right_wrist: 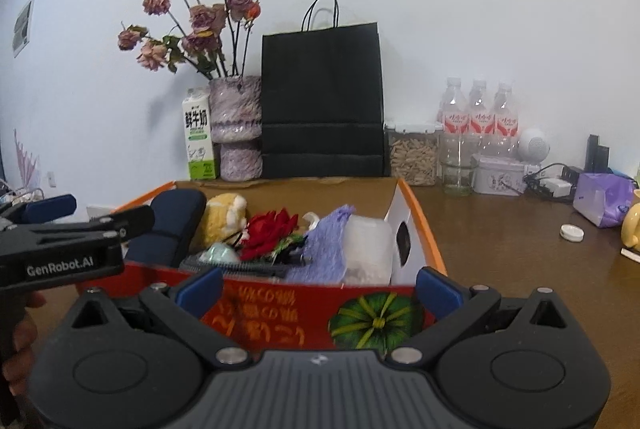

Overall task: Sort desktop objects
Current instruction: 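Withdraw both tools from the box back over the table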

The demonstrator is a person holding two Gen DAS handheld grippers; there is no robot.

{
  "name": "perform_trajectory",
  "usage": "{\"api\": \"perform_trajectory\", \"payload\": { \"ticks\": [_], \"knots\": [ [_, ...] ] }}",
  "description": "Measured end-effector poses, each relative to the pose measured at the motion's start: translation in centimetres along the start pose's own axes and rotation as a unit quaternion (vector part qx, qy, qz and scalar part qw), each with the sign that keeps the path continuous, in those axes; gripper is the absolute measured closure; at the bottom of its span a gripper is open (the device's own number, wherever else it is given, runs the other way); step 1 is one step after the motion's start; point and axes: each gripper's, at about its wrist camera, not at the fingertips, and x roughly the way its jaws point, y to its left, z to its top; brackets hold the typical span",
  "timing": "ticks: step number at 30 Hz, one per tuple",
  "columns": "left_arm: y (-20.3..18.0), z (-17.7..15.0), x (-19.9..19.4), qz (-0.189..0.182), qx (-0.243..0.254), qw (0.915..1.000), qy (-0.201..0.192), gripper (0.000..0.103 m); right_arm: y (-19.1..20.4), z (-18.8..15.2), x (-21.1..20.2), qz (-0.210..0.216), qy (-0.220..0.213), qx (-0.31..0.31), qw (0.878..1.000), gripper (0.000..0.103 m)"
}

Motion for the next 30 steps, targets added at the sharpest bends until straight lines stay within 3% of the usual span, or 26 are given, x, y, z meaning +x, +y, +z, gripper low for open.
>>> {"api": "perform_trajectory", "payload": {
  "ticks": [5, 15, 30],
  "knots": [
    [0.6, -0.4, -1.5, -0.003, 0.000, 1.0000, 0.007, 0.000, 1.0, -0.7, -1.1, 0.005, 0.010, -0.019, 1.000, 0.000],
    [1.8, -1.7, -2.8, -0.017, 0.007, 0.9981, 0.059, 0.000, 2.5, -1.9, -1.9, 0.015, 0.046, -0.049, 0.998, 0.000],
    [2.2, -2.7, -2.0, -0.053, 0.025, 0.9886, 0.139, 0.000, 3.0, -2.5, 0.1, 0.021, 0.113, -0.053, 0.992, 0.000]
  ]
}}
